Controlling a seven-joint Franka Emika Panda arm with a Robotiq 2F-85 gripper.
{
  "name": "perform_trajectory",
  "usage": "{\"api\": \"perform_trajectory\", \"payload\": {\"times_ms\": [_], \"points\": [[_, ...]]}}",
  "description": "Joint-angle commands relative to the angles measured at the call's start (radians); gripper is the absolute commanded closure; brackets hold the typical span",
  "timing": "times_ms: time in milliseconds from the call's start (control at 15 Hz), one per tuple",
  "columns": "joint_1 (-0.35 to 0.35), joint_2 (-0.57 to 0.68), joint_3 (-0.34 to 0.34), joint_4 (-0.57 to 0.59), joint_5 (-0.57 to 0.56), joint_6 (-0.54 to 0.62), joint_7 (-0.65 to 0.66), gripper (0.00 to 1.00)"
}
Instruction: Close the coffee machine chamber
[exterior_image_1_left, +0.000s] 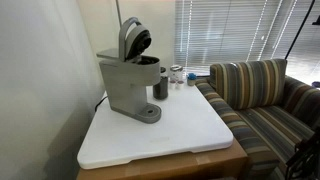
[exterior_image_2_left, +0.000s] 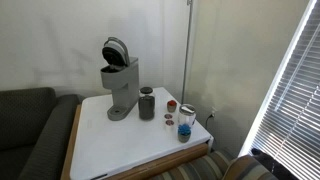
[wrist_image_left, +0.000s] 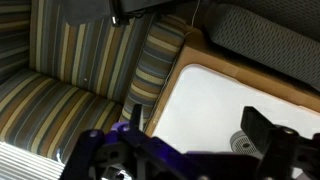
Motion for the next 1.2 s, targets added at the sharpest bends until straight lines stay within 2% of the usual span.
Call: {"api": "perform_trajectory", "payload": {"times_ms": [0,800,1133], "points": [[-0.002,0.000,0.001,0.002,0.001,-0.002,-0.002,0.00],[-0.003,-0.001,0.006,0.002,-0.004,0.002,0.001,0.00],[-0.019,0.022,0.025,0.054,-0.029,0.013,0.022,0.00]]}}
